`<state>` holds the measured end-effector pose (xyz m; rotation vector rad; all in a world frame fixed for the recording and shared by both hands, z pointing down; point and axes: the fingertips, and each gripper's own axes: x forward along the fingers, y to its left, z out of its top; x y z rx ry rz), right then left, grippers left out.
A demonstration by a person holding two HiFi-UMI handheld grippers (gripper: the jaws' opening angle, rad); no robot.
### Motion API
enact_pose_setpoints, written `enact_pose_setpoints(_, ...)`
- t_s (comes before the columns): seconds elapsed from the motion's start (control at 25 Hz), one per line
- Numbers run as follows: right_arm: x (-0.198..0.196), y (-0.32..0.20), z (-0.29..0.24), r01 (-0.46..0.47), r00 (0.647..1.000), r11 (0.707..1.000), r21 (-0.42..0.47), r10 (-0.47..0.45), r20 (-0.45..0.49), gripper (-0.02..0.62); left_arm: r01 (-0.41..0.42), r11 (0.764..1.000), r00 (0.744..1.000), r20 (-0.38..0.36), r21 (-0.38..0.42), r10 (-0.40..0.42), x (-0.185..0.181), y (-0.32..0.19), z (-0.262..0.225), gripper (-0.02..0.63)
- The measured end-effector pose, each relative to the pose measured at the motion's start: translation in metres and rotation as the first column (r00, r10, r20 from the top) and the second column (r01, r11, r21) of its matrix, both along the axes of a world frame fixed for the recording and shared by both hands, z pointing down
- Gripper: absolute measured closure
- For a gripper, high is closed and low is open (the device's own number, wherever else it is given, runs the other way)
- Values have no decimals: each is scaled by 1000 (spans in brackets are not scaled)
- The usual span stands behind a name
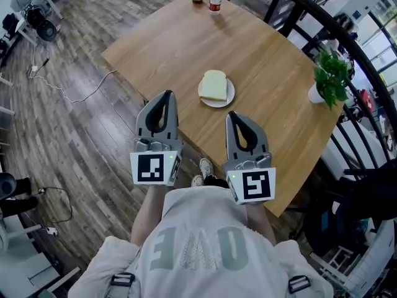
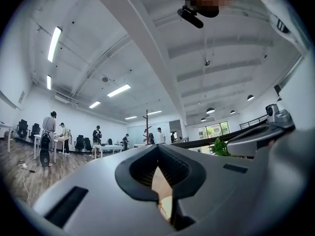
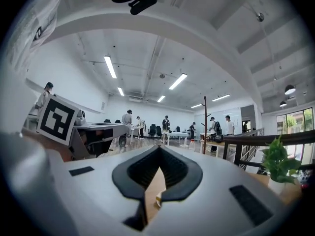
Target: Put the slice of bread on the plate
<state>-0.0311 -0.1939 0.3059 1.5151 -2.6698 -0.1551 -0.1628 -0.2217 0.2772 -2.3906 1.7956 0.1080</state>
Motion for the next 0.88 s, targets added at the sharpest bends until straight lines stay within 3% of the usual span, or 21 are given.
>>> enact_pose_setpoints(0.32, -2, 17, 0, -4, 1000, 1000, 6, 4, 1, 580, 4, 999, 1000, -8, 44, -3, -2, 19, -12, 598)
enact_pose_setpoints(0.88, -13, 25, 1, -15, 1000, 1000, -6, 15, -3, 580, 39, 998, 999, -31, 40, -38, -26, 27, -7, 598)
